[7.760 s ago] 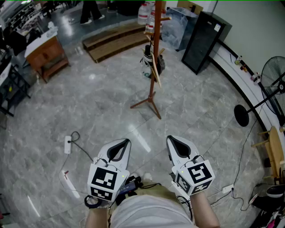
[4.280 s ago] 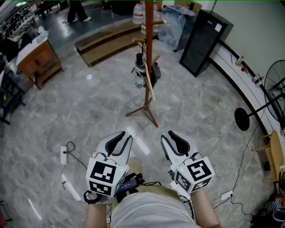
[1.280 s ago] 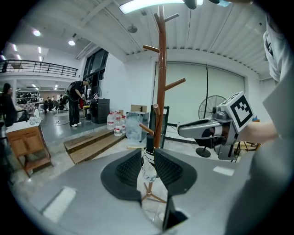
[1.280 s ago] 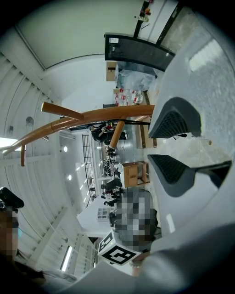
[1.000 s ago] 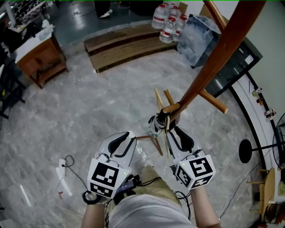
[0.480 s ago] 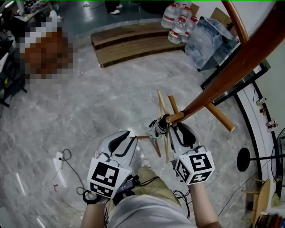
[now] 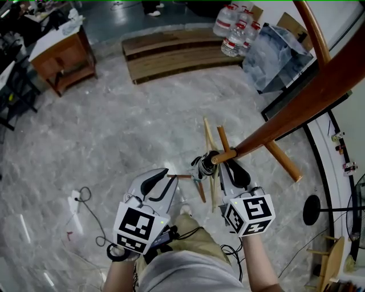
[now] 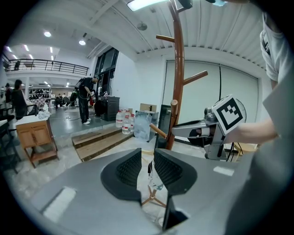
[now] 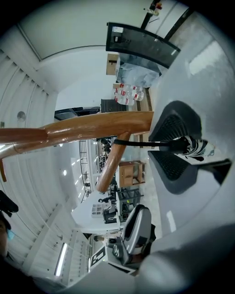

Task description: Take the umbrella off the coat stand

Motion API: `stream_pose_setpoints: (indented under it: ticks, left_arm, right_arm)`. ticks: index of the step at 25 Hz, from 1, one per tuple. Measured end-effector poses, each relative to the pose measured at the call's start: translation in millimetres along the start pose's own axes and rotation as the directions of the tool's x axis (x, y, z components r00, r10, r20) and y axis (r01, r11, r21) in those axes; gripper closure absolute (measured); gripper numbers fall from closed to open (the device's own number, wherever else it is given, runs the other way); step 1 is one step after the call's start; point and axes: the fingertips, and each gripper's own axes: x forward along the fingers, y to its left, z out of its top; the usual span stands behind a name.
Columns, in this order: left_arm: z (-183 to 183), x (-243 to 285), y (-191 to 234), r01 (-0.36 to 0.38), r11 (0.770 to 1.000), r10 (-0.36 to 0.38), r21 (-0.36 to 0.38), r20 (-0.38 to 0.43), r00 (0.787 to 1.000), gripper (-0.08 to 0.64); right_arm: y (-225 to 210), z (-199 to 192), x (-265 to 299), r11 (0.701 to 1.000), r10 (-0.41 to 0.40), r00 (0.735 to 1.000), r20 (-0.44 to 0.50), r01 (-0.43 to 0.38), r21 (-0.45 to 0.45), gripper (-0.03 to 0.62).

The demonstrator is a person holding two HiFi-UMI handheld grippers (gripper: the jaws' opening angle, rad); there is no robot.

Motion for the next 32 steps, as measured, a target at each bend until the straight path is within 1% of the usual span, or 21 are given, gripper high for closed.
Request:
stream_pose_setpoints:
  ticks: [3, 5, 14, 21, 28, 32]
  left_arm:
    - [1, 5, -2, 0.004, 1.0, -0.004, -0.002, -0.002, 1.0, 0.474]
    - [2, 8, -4, 0.009, 1.0, -0.009, 0.002, -0.004, 1.0, 0.474]
    - [10, 21, -12, 0.033, 0.999, -0.032, 0.019, -0.005, 0.999, 0.474]
    - [11, 23, -13, 0.043, 0.999, -0.043, 0.02, -0.006, 0.999, 0.474]
    - [12, 25, -17, 0.049, 0.999, -0.049, 0.025, -0.001, 0.999, 0.474]
    - [18, 28, -21, 0.078, 0.996, -0.078, 0.043, 0.006, 0.997, 0.472]
  right_arm:
    - [-1, 2, 1, 1.0, 0.012, 1.0, 0.009, -0.012, 0.005, 0.546]
    - [-2, 3, 2, 1.0, 0.014, 1.0, 0.014, -0.014, 0.004, 0.58]
    - [-1, 4, 1, 1.0, 0.026, 1.0, 0.005, -0.026, -0.013, 0.586]
    - [1, 5, -1, 0.999, 0.043, 0.999, -0.006, -0.043, 0.022, 0.588]
    - [6, 6, -3, 0.997, 0.073, 0.997, -0.006, -0.072, 0.031, 0.589]
    - [10, 8, -4, 0.996, 0.081, 0.997, -0.005, -0.081, 0.024, 0.589]
